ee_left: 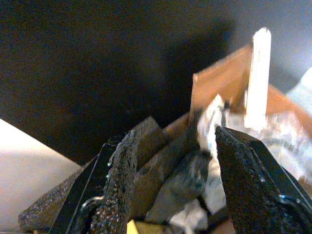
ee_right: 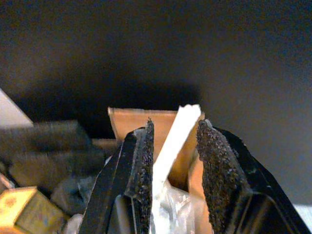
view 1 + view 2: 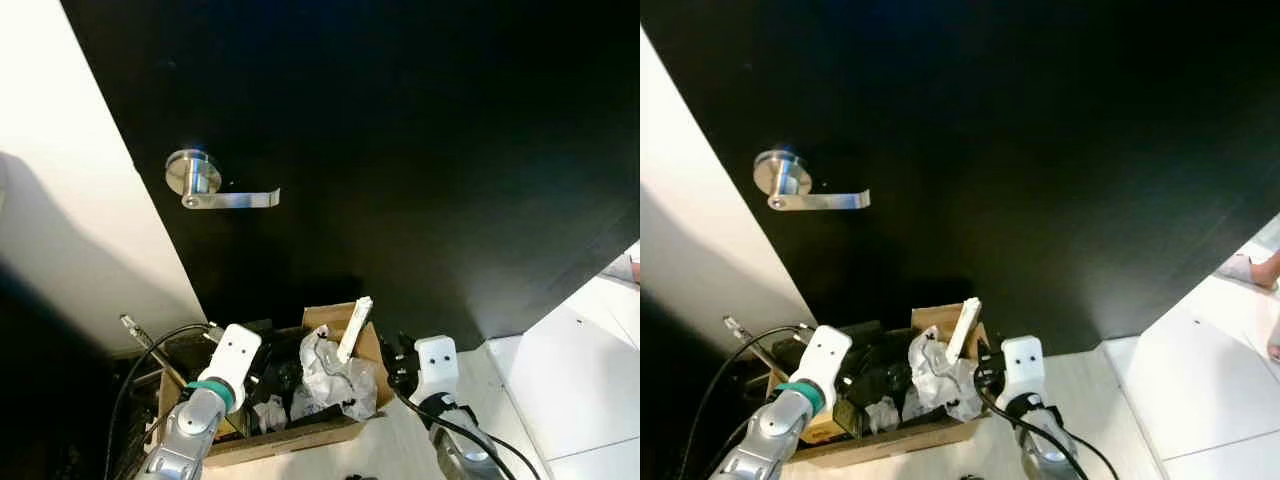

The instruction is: Clean up the room

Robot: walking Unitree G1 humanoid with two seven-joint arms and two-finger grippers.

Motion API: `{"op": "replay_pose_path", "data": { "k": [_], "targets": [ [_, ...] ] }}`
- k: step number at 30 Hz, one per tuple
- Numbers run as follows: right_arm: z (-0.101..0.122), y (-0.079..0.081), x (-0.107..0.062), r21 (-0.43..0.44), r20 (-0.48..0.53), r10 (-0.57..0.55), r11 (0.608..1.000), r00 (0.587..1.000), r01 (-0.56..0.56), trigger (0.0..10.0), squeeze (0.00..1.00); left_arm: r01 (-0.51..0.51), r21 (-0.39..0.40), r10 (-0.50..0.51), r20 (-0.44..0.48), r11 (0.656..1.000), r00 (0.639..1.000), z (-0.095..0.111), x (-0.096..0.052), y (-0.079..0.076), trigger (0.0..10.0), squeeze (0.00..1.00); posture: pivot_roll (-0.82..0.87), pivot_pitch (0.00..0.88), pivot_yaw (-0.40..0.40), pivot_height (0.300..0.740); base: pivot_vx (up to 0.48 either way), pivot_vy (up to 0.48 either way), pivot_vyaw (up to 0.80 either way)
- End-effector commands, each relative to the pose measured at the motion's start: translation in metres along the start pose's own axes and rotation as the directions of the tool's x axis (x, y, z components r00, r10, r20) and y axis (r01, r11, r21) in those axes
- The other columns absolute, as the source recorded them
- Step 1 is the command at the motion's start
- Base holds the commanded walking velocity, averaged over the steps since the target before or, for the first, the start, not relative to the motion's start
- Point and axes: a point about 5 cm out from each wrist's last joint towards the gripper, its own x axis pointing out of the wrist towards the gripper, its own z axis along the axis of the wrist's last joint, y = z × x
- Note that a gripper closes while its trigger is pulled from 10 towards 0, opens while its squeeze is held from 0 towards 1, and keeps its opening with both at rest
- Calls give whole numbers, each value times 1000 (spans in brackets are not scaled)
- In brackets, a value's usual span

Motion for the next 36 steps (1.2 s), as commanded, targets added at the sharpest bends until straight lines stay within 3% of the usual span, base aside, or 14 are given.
{"op": "replay_pose_path", "data": {
  "k": [1,10,36],
  "targets": [
    [1,-3,-2,20,7,-24,1000,1000,23,10000,0,17,-17,-17,16,1000,1000,3,0,-5,10000,0,-89,32,48,740,0,0,0],
    [3,-8,5,5,5,-41,999,999,41,10000,0,26,12,-27,43,1000,999,16,9,-4,10000,0,-96,14,57,740,-30,0,0],
    [5,-6,13,3,0,-38,999,999,38,10000,0,-9,6,8,33,1000,999,18,6,4,10000,0,-69,28,57,740,-383,0,0]
  ]
}}
